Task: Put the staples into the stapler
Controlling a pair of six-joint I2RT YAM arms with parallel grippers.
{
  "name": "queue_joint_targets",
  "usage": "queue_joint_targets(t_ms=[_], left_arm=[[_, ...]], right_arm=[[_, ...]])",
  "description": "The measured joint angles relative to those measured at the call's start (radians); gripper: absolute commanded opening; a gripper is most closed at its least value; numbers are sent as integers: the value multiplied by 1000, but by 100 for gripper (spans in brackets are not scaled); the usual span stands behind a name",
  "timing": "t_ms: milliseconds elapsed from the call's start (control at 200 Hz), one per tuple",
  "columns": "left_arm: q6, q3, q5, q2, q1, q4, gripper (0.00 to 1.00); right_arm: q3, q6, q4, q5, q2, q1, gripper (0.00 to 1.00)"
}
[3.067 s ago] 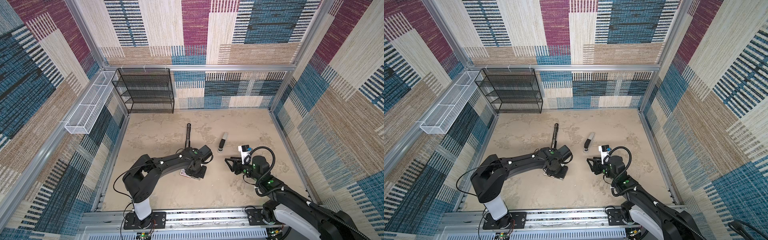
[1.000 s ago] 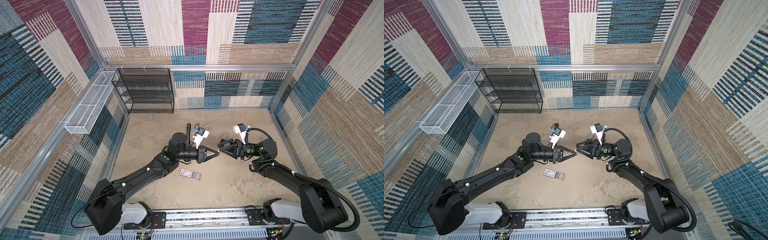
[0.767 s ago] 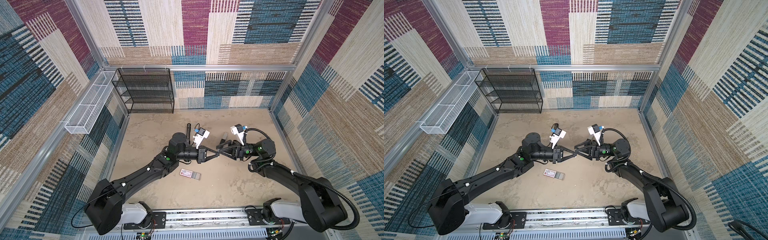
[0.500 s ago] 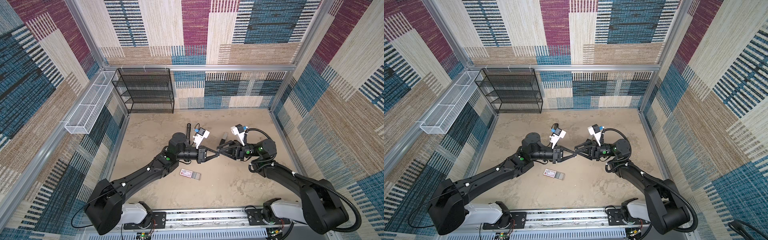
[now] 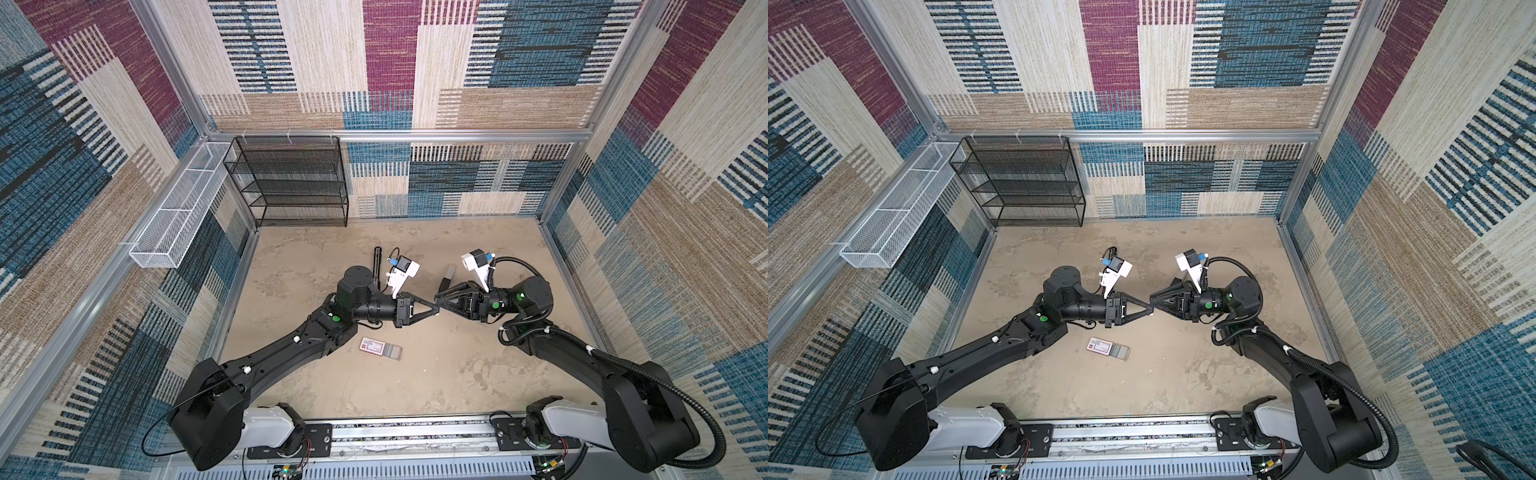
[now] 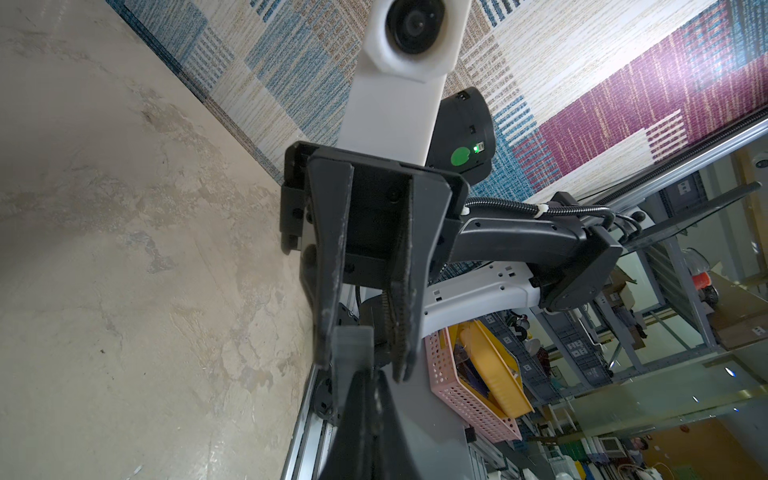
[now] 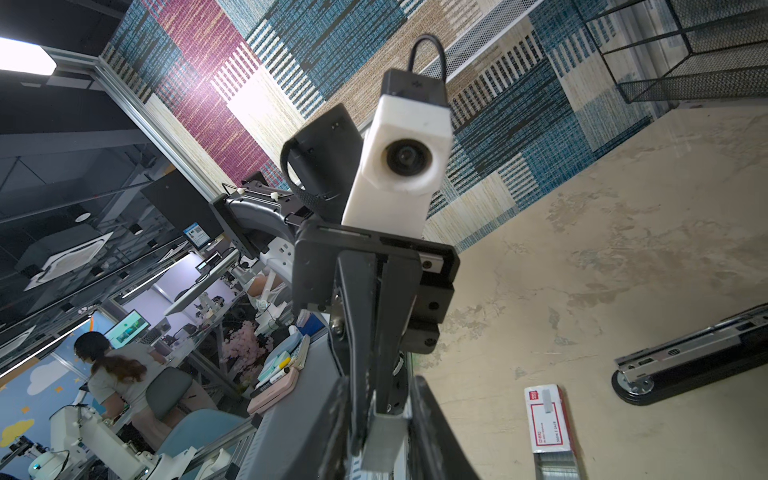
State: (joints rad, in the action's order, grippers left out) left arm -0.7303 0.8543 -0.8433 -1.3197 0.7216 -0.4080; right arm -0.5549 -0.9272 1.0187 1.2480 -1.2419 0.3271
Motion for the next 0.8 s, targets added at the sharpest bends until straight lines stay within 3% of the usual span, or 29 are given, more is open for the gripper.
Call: queue_joint_targets(t_ms=[441,621,801], left_arm=[[-2,-4,2,6,0,-13,0],[-2,-7,9,19,0,-5,24],[2,-13,26,32,-1,14,27]], right_arm=[[-16,28,-42,-3,8,0,20],[-23,48,-58,-4,15,0,19],[-26,71,-94,-29,18,0,19]])
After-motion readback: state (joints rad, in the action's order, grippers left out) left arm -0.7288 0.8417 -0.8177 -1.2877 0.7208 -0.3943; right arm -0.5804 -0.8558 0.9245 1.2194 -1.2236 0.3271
